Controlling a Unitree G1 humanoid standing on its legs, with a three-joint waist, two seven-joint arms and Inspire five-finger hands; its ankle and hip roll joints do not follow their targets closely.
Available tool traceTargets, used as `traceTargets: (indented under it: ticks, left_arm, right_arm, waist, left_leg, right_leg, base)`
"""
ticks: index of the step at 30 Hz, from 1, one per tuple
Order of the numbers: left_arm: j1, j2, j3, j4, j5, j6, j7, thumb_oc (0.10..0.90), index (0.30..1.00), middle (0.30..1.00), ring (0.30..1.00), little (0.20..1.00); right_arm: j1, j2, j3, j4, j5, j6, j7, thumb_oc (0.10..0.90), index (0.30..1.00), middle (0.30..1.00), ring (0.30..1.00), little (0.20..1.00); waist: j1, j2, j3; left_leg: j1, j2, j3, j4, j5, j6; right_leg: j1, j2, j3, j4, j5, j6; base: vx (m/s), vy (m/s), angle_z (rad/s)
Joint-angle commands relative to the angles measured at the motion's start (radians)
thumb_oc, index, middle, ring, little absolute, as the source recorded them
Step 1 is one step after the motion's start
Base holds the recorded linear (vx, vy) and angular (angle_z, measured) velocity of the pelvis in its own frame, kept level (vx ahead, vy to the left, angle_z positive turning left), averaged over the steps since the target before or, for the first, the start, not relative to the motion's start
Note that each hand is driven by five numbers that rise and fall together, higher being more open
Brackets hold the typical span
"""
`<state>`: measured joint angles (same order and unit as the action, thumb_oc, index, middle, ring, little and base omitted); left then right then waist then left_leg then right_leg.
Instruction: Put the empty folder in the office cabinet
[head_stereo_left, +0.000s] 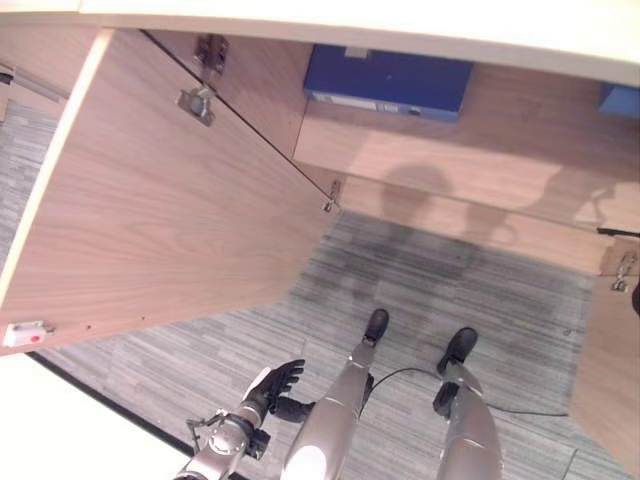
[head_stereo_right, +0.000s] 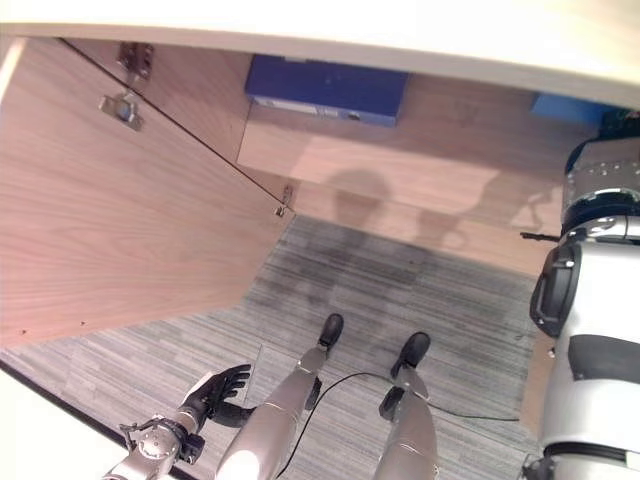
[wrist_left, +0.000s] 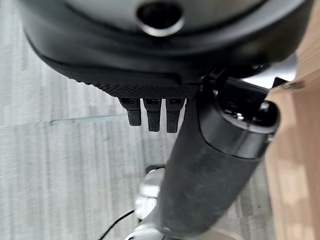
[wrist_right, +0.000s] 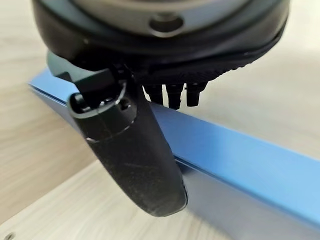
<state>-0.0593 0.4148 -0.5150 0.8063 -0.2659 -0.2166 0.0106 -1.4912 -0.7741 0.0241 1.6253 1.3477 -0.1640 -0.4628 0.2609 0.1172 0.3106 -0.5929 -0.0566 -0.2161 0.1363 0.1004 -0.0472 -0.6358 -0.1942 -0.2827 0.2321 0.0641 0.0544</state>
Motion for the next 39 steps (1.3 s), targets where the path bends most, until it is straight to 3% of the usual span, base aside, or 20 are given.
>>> traceTargets:
  ticks: [1, 3, 4, 8, 18, 24, 28, 31, 33, 39]
  left_arm:
    - [0.059, 0.048, -0.003, 0.065, 0.02, 0.003, 0.039, 0.8, 0.9, 0.9, 0.9, 0.9]
    - [0.082, 0.029, -0.003, 0.065, 0.011, 0.005, 0.043, 0.8, 0.9, 0.9, 0.9, 0.9]
    - [0.082, 0.029, -0.003, 0.065, 0.011, 0.005, 0.043, 0.8, 0.9, 0.9, 0.9, 0.9]
    - [0.112, 0.007, -0.024, 0.061, 0.023, 0.015, 0.034, 0.8, 0.9, 0.9, 0.9, 0.9]
    - [0.13, -0.009, -0.009, 0.048, -0.003, 0.026, 0.042, 0.8, 0.9, 0.9, 0.9, 0.9]
    - [0.137, 0.005, -0.032, -0.033, -0.014, 0.026, 0.04, 0.8, 0.9, 0.9, 0.9, 0.9]
    - [0.136, 0.007, -0.038, -0.057, -0.027, 0.023, 0.034, 0.8, 0.9, 0.9, 0.9, 0.9]
    - [0.144, 0.016, -0.026, -0.086, -0.045, 0.011, 0.023, 0.8, 0.9, 0.9, 0.9, 0.9]
    - [0.173, 0.051, 0.001, -0.151, -0.093, -0.004, -0.002, 0.8, 0.9, 0.9, 0.9, 0.9]
    - [0.206, 0.072, 0.005, -0.215, -0.122, -0.008, -0.054, 0.8, 0.9, 0.9, 0.9, 0.9]
  right_arm:
    - [0.013, -0.05, 0.058, -0.031, -0.101, 0.007, -0.035, 0.8, 0.9, 0.9, 0.9, 0.9]
    - [0.052, -0.037, 0.044, -0.009, -0.155, 0.035, -0.07, 0.8, 0.9, 0.9, 0.9, 0.9]
    - [0.055, -0.036, 0.042, -0.011, -0.156, 0.035, -0.071, 0.8, 0.9, 0.9, 0.9, 0.9]
    - [0.125, 0.01, 0.015, -0.013, -0.189, 0.052, -0.086, 0.8, 0.9, 0.9, 0.9, 0.9]
    - [0.217, 0.034, -0.039, -0.023, -0.222, 0.06, -0.102, 0.8, 0.9, 0.9, 0.9, 0.9]
    - [0.221, 0.005, -0.036, -0.022, -0.23, 0.081, -0.104, 0.8, 0.9, 0.9, 0.9, 0.9]
    - [0.216, -0.006, -0.007, -0.035, -0.244, 0.093, -0.083, 0.8, 0.9, 0.9, 0.9, 0.9]
    - [0.209, -0.048, 0.046, -0.088, -0.292, 0.108, -0.031, 0.8, 0.9, 0.9, 0.9, 0.9]
    - [0.128, -0.131, 0.161, -0.163, -0.373, 0.105, 0.042, 0.8, 0.9, 0.9, 0.9, 0.9]
    - [0.004, -0.191, 0.277, -0.231, -0.381, 0.056, 0.087, 0.8, 0.9, 0.9, 0.9, 0.9]
  waist:
    - [0.033, -0.016, -0.044]
    - [0.039, -0.027, -0.048]
    - [0.036, -0.028, -0.054]
    - [0.042, -0.045, -0.066]
    - [0.058, -0.052, -0.084]
    - [0.073, -0.013, -0.06]
    - [0.078, 0.013, -0.052]
    - [0.085, 0.041, -0.042]
    - [0.096, 0.074, -0.041]
    - [0.099, 0.089, -0.06]
  left_leg:
    - [0.138, 0.012, -0.022, -0.03, -0.188, -0.032]
    - [0.171, 0.01, -0.024, -0.05, -0.163, -0.031]
    - [0.184, 0.014, -0.028, -0.057, -0.178, -0.032]
    - [0.236, 0.012, -0.031, -0.085, -0.153, -0.027]
    - [0.287, 0.005, -0.063, -0.106, -0.168, -0.02]
    - [0.264, -0.014, -0.069, -0.107, -0.137, -0.014]
    - [0.267, -0.013, -0.07, -0.128, -0.145, -0.016]
    - [0.252, -0.015, -0.064, -0.142, -0.129, -0.018]
    - [0.234, -0.016, -0.053, -0.169, -0.106, -0.023]
    - [0.219, -0.011, -0.042, -0.213, -0.077, -0.029]
  right_leg:
    - [0.189, 0.04, -0.039, -0.017, -0.241, 0.057]
    - [0.249, 0.042, -0.065, -0.069, -0.2, 0.057]
    - [0.262, 0.047, -0.055, -0.076, -0.216, 0.06]
    - [0.332, 0.052, -0.08, -0.126, -0.181, 0.059]
    - [0.403, 0.052, -0.088, -0.153, -0.2, 0.061]
    - [0.372, 0.034, -0.105, -0.139, -0.183, 0.061]
    - [0.36, 0.033, -0.087, -0.137, -0.205, 0.062]
    - [0.33, 0.023, -0.086, -0.127, -0.204, 0.065]
    - [0.28, 0.01, -0.079, -0.11, -0.2, 0.069]
    - [0.239, 0.007, -0.066, -0.107, -0.19, 0.075]
  base:
    - [0.01, -0.037, 0.0]
    - [-0.05, -0.012, -0.03]
    - [-0.1, 0.03, -0.02]
    - [-0.02, 0.012, 0.01]
    - [0.0, 0.001, 0.07]
    - [-0.07, 0.051, 0.04]
    - [0.01, 0.02, 0.02]
    - [-0.02, 0.033, -0.05]
    - [-0.03, 0.059, 0.01]
    - [0.0, 0.037, -0.05]
